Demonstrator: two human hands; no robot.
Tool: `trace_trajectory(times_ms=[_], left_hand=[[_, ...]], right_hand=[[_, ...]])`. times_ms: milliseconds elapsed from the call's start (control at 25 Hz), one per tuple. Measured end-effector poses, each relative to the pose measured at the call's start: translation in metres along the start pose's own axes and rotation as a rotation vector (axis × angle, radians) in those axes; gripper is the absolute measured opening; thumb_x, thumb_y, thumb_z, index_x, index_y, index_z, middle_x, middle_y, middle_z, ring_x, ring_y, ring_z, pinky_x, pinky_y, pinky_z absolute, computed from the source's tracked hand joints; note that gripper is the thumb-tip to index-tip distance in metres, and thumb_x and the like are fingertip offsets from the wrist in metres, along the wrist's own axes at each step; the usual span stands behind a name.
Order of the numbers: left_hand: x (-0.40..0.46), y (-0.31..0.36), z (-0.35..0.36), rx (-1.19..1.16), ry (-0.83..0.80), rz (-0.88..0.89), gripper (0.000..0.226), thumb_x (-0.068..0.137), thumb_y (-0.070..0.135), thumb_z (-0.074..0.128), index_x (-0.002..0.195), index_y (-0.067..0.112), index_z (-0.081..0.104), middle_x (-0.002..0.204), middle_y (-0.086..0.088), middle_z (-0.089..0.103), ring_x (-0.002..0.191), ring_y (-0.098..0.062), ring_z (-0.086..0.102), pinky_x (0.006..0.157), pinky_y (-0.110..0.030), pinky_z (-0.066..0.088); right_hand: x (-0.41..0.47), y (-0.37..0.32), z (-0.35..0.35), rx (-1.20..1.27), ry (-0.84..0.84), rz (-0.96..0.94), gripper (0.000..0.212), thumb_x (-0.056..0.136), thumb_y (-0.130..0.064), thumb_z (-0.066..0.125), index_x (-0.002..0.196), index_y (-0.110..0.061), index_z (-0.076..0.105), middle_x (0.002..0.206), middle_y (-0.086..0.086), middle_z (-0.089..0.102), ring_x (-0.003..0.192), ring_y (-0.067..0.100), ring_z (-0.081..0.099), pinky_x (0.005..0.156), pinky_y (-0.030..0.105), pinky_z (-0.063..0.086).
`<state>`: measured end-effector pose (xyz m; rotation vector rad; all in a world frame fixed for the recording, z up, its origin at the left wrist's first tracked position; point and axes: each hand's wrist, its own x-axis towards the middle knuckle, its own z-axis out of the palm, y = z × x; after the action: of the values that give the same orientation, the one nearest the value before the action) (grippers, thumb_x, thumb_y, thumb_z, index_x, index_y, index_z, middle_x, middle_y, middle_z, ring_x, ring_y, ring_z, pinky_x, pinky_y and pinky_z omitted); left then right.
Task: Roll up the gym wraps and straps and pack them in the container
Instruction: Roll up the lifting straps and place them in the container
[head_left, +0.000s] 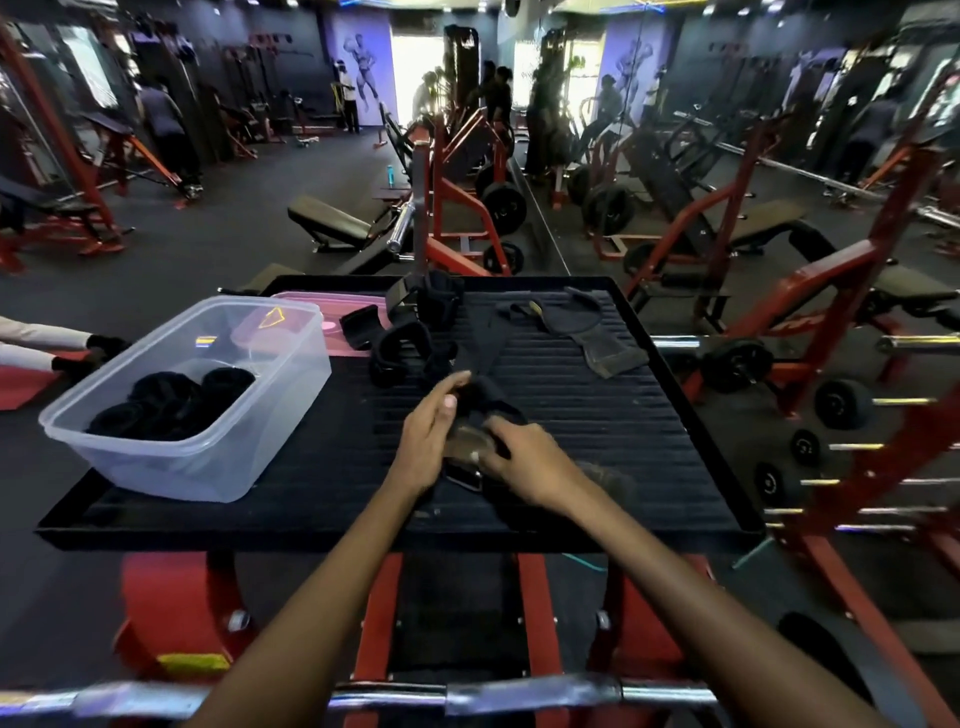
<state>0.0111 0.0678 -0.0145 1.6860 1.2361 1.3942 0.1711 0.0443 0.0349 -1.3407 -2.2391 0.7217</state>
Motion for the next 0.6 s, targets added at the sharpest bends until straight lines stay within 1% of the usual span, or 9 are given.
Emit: trace_trajectory(times_ms=[40, 120, 160, 200, 240, 320, 360, 480, 600], left_hand=[[-0.001, 0.002, 0.0, 0.012, -0.068, -0.008, 0.04, 0.09, 0.052, 0.037, 0.118, 0.032, 0.058, 0.124, 0.01, 0.059, 0.119, 0.003, 0.051, 0.104, -0.021, 0.038], [-0.002, 0.001, 0.0, 0.092, -0.121, -0.007, 0.033, 0.092, 0.043, 0.04, 0.112, 0.028, 0.061, 0.117, 0.012, 0.06, 0.11, 0.011, 0.053, 0.101, -0.023, 0.041], [-0.002, 0.001, 0.0, 0.15, -0.113, 0.014, 0.033, 0.092, 0.04, 0.041, 0.113, 0.023, 0.061, 0.117, 0.011, 0.06, 0.11, 0.008, 0.053, 0.102, -0.025, 0.041], [-0.002, 0.001, -0.002, 0.224, -0.093, 0.055, 0.036, 0.092, 0.039, 0.042, 0.116, 0.02, 0.06, 0.121, 0.009, 0.058, 0.115, 0.003, 0.052, 0.103, -0.025, 0.04], [-0.002, 0.001, -0.002, 0.301, -0.081, 0.114, 0.04, 0.092, 0.041, 0.042, 0.12, 0.017, 0.058, 0.128, 0.006, 0.055, 0.123, -0.004, 0.049, 0.106, -0.023, 0.037], [0.0, 0.0, -0.001, 0.439, -0.109, 0.247, 0.047, 0.092, 0.044, 0.042, 0.129, 0.017, 0.053, 0.143, 0.004, 0.044, 0.135, -0.007, 0.035, 0.113, -0.023, 0.026], [0.001, 0.0, 0.001, 0.497, -0.147, 0.275, 0.049, 0.092, 0.047, 0.041, 0.13, 0.018, 0.053, 0.146, 0.004, 0.041, 0.138, -0.005, 0.03, 0.116, -0.026, 0.022], [0.003, -0.004, 0.004, 0.573, -0.204, 0.208, 0.056, 0.092, 0.057, 0.03, 0.122, 0.02, 0.059, 0.146, 0.008, 0.041, 0.138, -0.003, 0.027, 0.117, -0.037, 0.021], [0.004, -0.007, 0.004, 0.579, -0.191, 0.189, 0.057, 0.092, 0.058, 0.029, 0.118, 0.02, 0.062, 0.147, 0.011, 0.04, 0.138, -0.004, 0.03, 0.116, -0.036, 0.021]], right_hand=[[0.014, 0.002, -0.004, -0.001, -0.076, 0.009, 0.023, 0.09, -0.028, 0.059, 0.101, -0.008, 0.061, 0.094, 0.01, 0.066, 0.083, 0.018, 0.06, 0.064, 0.025, 0.039], [0.045, 0.012, -0.019, 0.149, -0.087, 0.078, 0.022, 0.088, -0.03, 0.062, 0.085, -0.008, 0.064, 0.082, 0.008, 0.066, 0.07, 0.014, 0.059, 0.059, 0.021, 0.041], [0.061, 0.019, -0.028, 0.266, -0.038, 0.139, 0.02, 0.09, -0.026, 0.061, 0.079, -0.009, 0.063, 0.076, 0.007, 0.065, 0.065, 0.015, 0.059, 0.06, 0.023, 0.045], [0.077, 0.028, -0.036, 0.352, 0.047, 0.21, 0.019, 0.091, -0.021, 0.057, 0.076, -0.01, 0.062, 0.073, 0.008, 0.065, 0.063, 0.019, 0.061, 0.062, 0.03, 0.048], [0.094, 0.041, -0.043, 0.345, 0.154, 0.262, 0.018, 0.091, -0.016, 0.055, 0.076, -0.009, 0.062, 0.075, 0.009, 0.065, 0.067, 0.024, 0.063, 0.068, 0.036, 0.05], [0.126, 0.073, -0.052, 0.088, 0.321, 0.333, 0.012, 0.088, -0.015, 0.056, 0.087, -0.006, 0.064, 0.091, 0.013, 0.067, 0.089, 0.029, 0.063, 0.081, 0.04, 0.049], [0.139, 0.085, -0.054, 0.005, 0.344, 0.356, 0.016, 0.088, -0.018, 0.058, 0.095, -0.005, 0.063, 0.101, 0.015, 0.066, 0.097, 0.031, 0.061, 0.085, 0.04, 0.049], [0.175, 0.107, -0.049, -0.111, 0.287, 0.367, 0.037, 0.088, -0.024, 0.061, 0.116, -0.001, 0.053, 0.121, 0.02, 0.056, 0.113, 0.034, 0.053, 0.093, 0.04, 0.044], [0.205, 0.116, -0.046, -0.166, 0.282, 0.342, 0.049, 0.089, -0.02, 0.06, 0.131, -0.003, 0.043, 0.135, 0.021, 0.043, 0.124, 0.037, 0.045, 0.101, 0.041, 0.039]])
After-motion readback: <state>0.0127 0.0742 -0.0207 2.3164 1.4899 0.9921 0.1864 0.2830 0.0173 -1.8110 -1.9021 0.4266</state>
